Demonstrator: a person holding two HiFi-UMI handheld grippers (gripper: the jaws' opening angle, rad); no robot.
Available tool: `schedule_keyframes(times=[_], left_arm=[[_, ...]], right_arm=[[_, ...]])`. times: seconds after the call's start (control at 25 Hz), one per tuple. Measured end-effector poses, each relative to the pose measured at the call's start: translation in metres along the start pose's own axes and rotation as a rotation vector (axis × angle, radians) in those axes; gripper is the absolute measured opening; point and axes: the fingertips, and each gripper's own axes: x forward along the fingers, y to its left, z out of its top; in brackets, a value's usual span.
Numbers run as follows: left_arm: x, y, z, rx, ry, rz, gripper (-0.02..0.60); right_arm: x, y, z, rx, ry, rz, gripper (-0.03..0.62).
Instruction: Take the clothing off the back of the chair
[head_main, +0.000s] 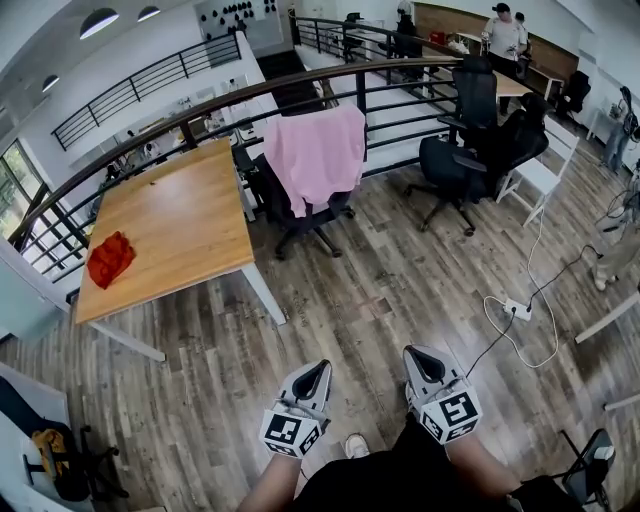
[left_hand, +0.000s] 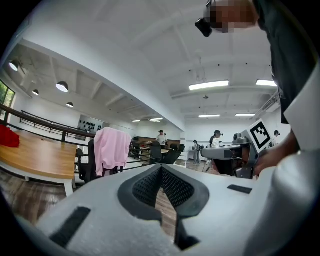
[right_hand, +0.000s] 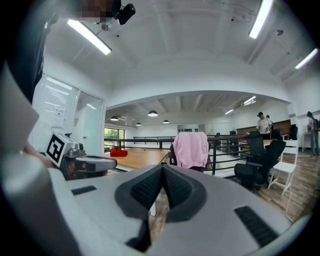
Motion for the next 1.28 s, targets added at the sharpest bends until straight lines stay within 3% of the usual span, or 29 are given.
schedule_keyframes(times=[0.32, 0.48, 0.8, 1.28], left_arm=[[0.047, 0.031, 0.003, 0.016, 0.003, 0.028, 0.015], [0.091, 0.045, 0.002, 0.067, 0.035, 0.021, 0.015], [0.184, 0.084, 0.011, 0.063, 0.057, 0.044, 0.015], [0.285, 0.125, 0.02, 0.065, 0.082, 0.072, 0.015]], right_arm=[[0.049, -0.042, 0.008, 0.002, -0.038, -0.007, 0.002], [0.078, -0.079, 0.008, 0.021, -0.04, -0.024, 0.002], [0.143, -0.158, 0.006, 0.031, -0.005, -0.003, 0.002], [0.237, -0.219, 0.014, -0.011, -0.003, 0.098, 0.002]])
